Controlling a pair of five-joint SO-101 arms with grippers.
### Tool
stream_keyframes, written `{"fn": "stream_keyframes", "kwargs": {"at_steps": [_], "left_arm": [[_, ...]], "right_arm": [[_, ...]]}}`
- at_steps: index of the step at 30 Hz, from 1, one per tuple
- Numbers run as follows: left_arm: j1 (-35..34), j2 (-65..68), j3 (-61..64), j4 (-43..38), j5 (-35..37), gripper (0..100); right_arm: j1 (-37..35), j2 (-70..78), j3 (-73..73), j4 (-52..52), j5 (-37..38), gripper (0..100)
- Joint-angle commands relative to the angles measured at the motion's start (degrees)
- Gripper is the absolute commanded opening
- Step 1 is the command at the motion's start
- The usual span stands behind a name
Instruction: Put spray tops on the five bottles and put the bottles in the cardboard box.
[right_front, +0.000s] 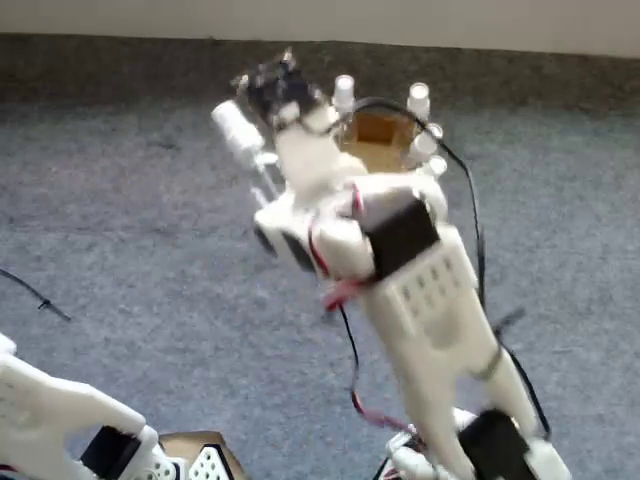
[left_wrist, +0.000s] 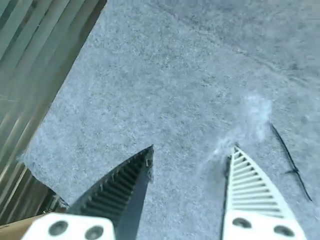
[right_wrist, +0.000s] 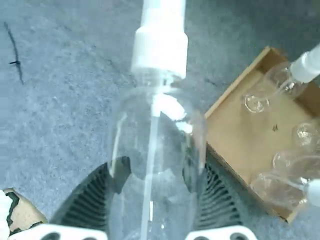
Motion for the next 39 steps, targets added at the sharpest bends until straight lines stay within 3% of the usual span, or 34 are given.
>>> {"fn": "stream_keyframes", "kwargs": {"at_steps": [1,5,8,12,19,26,35,39], "left_arm": [[9.19,-20.18,20.97,0.44,0.26,22],[20.70,-35.91,43.56,0.00,-1.85,22],[26.86,-46.99,59.21,-7.65,-1.05,22],[33.80,-59.74,75.56,-20.31,8.18,22],[49.36,-74.42,90.51,-30.95,20.66,22],[62.81,-78.99,92.53,-32.35,23.56,22],[67.47,-79.34,96.31,-32.35,23.30,22],[60.79,-79.34,94.29,-32.79,23.56,22]], "right_arm": [[-3.30,-18.59,26.95,-19.74,2.73,0.3],[-3.12,-30.37,57.45,-48.04,7.21,0.4],[-3.03,-36.18,75.30,-64.40,12.22,0.4],[-3.38,-42.33,87.34,-76.62,10.99,0.4],[-3.38,-49.71,96.48,-80.75,9.58,0.4],[-3.38,-50.33,97.63,-80.75,9.58,0.4],[-3.30,-50.24,97.45,-80.84,9.32,0.4],[-3.30,-50.59,97.45,-80.66,9.23,0.4]]}}
